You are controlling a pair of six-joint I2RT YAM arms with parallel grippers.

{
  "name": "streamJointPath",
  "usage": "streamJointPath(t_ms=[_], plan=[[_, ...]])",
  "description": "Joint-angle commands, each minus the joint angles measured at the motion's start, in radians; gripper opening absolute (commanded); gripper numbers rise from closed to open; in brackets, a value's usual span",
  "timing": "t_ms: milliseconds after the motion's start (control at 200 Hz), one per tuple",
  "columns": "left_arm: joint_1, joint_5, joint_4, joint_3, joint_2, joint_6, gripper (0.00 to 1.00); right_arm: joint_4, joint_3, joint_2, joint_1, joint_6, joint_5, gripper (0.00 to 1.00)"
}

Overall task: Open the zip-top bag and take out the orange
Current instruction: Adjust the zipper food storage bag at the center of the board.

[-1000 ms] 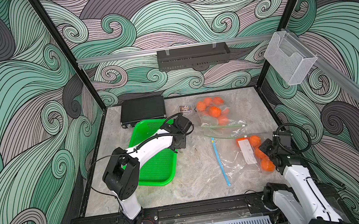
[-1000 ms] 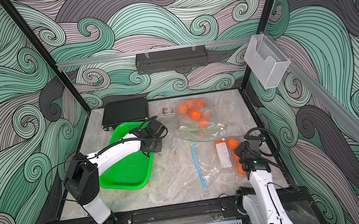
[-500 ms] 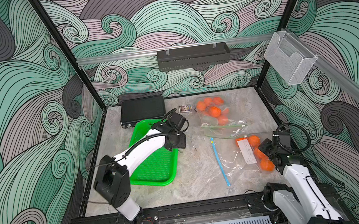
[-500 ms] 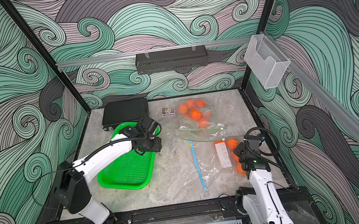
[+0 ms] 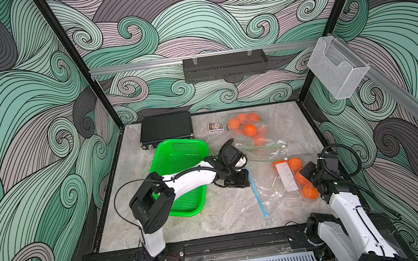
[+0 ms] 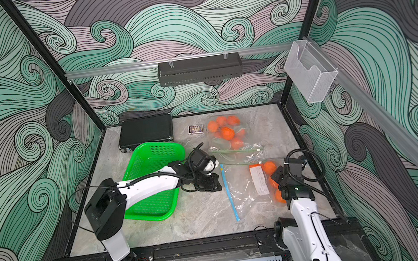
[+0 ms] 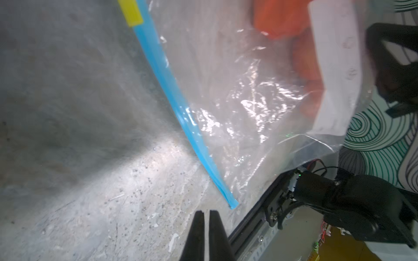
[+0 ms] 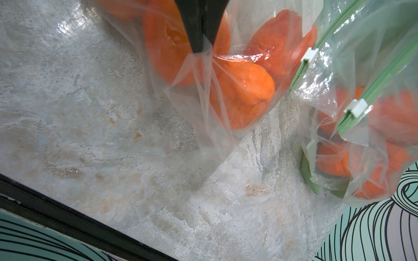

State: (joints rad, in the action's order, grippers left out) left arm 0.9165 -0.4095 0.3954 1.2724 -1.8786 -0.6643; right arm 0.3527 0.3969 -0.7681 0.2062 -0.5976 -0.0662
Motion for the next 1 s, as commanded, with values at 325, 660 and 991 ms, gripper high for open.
streamJointPath(t_ms=[325, 660, 991], plan=[[-0.006, -0.083, -0.216, 0.01, -0.162, -0.081, 0.02, -0.009, -0.024, 0.001, 0.001, 0.01, 0.014, 0.0], [0.0, -0.148, -0.297, -0.01, -0.166, -0.098, 0.02, -0.012, -0.031, 0.004, 0.001, 0.01, 0.011, 0.0], [0.002, -0.19, -0.317, 0.028, -0.221, -0.088, 0.05, -0.009, -0.033, 0.006, 0.001, 0.004, 0.009, 0.0]])
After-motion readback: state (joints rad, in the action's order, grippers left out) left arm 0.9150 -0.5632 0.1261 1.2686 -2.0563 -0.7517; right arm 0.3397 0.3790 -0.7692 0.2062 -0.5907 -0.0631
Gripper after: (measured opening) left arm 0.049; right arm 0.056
